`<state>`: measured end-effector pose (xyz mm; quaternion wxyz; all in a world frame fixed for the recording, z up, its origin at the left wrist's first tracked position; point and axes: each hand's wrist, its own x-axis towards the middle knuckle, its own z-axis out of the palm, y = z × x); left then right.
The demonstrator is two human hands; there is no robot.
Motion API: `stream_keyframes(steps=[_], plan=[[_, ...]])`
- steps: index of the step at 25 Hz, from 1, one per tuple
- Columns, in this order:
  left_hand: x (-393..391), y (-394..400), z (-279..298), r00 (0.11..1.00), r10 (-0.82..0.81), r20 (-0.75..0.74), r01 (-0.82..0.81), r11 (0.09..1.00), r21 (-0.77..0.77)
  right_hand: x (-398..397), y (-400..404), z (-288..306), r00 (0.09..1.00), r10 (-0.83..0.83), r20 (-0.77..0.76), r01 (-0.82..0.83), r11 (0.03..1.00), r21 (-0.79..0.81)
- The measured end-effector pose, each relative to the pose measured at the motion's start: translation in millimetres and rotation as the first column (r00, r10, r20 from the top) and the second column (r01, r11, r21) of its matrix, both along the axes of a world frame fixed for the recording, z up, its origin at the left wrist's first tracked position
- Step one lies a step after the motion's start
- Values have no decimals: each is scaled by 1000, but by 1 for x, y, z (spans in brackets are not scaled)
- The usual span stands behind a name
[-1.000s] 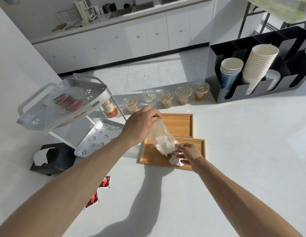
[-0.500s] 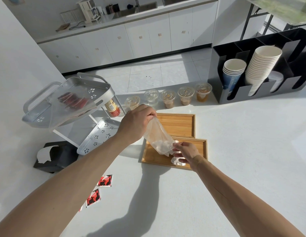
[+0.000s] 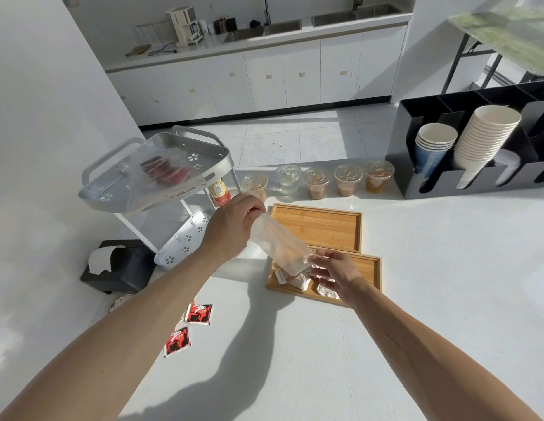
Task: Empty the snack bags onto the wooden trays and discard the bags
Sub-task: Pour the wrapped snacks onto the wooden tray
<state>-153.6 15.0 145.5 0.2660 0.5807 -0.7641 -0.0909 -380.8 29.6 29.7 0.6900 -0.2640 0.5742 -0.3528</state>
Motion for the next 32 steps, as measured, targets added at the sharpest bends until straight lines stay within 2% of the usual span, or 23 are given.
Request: stream_keyframes(steps=[3, 9, 13, 15, 18, 21, 24, 28, 32], plan=[[14, 13, -8, 985, 96, -141, -92, 995, 33, -10, 12, 15, 999, 29, 25, -27, 996, -83], [29, 52, -27, 857, 288, -428, -204, 951, 231, -17, 47, 41, 966, 36, -256, -110, 954, -278], [36, 81, -40, 762, 393, -515, -237, 909, 343, -14, 64, 42, 934, 27, -357, -151, 934, -324], [40, 96, -48, 726, 427, -539, -223, 887, 403, -8, 71, 41, 934, 35, -355, -164, 926, -339], [49, 120, -66, 703, 485, -519, -224, 845, 486, 2, 82, 36, 943, 33, -332, -162, 915, -369], [60, 143, -83, 749, 499, -436, -280, 834, 475, 15, 93, 31, 944, 49, -327, -168, 923, -347], [77, 167, -100, 770, 523, -366, -334, 819, 466, 38, 103, 25, 945, 144, -294, -227, 935, -271], [116, 208, -129, 668, 667, -329, -467, 720, 513, 82, 121, 11, 886, 390, -252, -432, 890, -145], [170, 252, -148, 619, 752, -225, -563, 625, 540, 136, 141, -11, 805, 548, -226, -574, 816, -68]])
